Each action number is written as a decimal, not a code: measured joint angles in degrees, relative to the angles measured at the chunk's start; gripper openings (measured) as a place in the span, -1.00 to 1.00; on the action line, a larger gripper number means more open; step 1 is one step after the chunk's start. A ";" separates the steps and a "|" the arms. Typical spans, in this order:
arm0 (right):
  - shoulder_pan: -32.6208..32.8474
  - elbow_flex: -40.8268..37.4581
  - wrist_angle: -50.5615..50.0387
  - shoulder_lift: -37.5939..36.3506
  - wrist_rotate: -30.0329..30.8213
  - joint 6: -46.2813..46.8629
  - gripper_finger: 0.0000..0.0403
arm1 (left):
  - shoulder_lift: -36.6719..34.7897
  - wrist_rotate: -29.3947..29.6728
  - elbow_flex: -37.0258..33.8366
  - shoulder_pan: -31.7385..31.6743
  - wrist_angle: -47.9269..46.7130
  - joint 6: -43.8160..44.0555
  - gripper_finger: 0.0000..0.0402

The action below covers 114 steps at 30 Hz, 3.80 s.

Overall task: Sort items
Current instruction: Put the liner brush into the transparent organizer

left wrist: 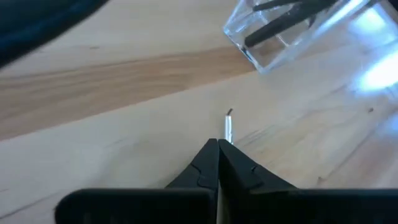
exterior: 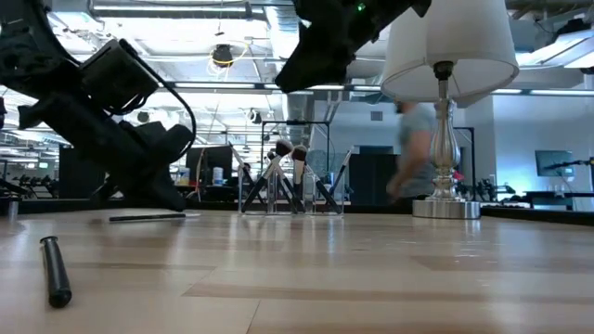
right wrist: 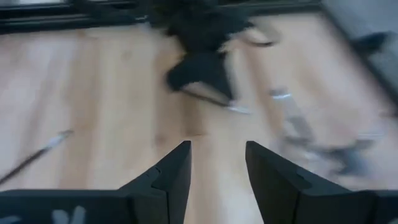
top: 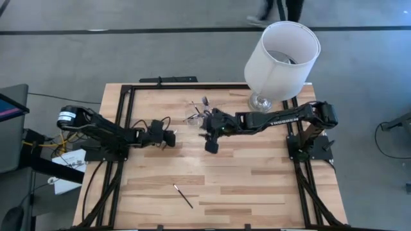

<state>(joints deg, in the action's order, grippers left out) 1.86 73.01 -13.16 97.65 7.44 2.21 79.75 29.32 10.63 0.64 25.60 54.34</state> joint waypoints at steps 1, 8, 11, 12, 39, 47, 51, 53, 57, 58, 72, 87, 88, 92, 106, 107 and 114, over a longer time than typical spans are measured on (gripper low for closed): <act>0.63 0.00 -0.06 0.28 -1.44 0.44 -0.29 | 0.00 -0.40 0.00 0.01 -0.02 -0.25 -0.98; 4.48 -0.10 -1.46 0.25 -1.50 0.38 -0.30 | 0.00 -1.18 0.00 1.94 0.16 -3.44 -0.90; 4.92 -0.10 -1.37 -0.03 -1.46 0.34 -0.31 | 0.00 0.45 0.22 4.17 0.43 -4.04 -0.78; 4.90 -0.10 -1.44 0.00 -1.46 0.31 -0.31 | 0.00 1.26 0.45 4.99 0.62 -5.12 -0.73; 2.80 -0.08 -1.39 0.00 -1.35 -2.72 -0.34 | 28.31 27.78 1.68 21.79 17.20 -1.59 -0.61; 3.28 0.19 0.01 -0.38 -1.30 -2.24 -0.35 | 28.10 28.15 1.45 21.07 17.16 -1.11 -0.93; 6.57 1.92 0.52 -3.90 -1.21 -3.76 -0.38 | 24.68 26.01 1.30 21.12 18.59 -1.93 -0.94; 8.36 1.77 0.34 -6.01 0.28 -8.02 -0.40 | 20.43 22.05 1.32 20.81 18.94 -2.68 -0.94; 9.82 -1.06 -0.68 -8.99 2.49 -11.71 -0.41 | 10.48 19.06 1.70 20.65 20.26 -10.63 -0.94; 9.73 -2.47 0.20 -9.51 1.99 -11.69 -0.41 | 8.24 19.06 1.70 20.82 20.21 -12.83 -0.94; 0.19 -21.75 66.94 7.41 -19.71 -4.70 -0.42 | -11.21 11.36 1.84 21.40 24.45 -38.64 -0.95; -1.98 -15.02 70.90 14.56 -24.20 1.41 -0.42 | -12.81 1.79 1.88 23.47 35.10 -50.49 -0.95; -1.98 -14.77 71.48 14.56 -25.50 1.43 -0.42 | -12.81 1.82 1.88 23.47 35.08 -50.63 -0.95; -1.48 -14.04 72.41 14.55 -27.76 1.40 -0.42 | -12.83 1.05 1.90 23.52 35.12 -50.70 -0.95; -0.61 -13.39 72.39 14.55 -28.08 1.28 -0.73 | -12.83 -3.09 1.90 23.47 34.88 -50.70 -0.93; -0.63 -13.39 72.40 14.55 -28.10 1.26 -0.78 | -12.83 -3.64 1.90 23.47 34.88 -50.68 -0.93; -0.49 -13.39 72.35 14.53 -27.80 1.68 -0.93 | -12.83 -6.40 1.90 23.39 34.88 -50.25 -0.81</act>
<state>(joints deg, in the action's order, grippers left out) 1.37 59.62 59.20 112.18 -20.37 3.89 66.92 22.92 12.53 24.03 60.49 4.09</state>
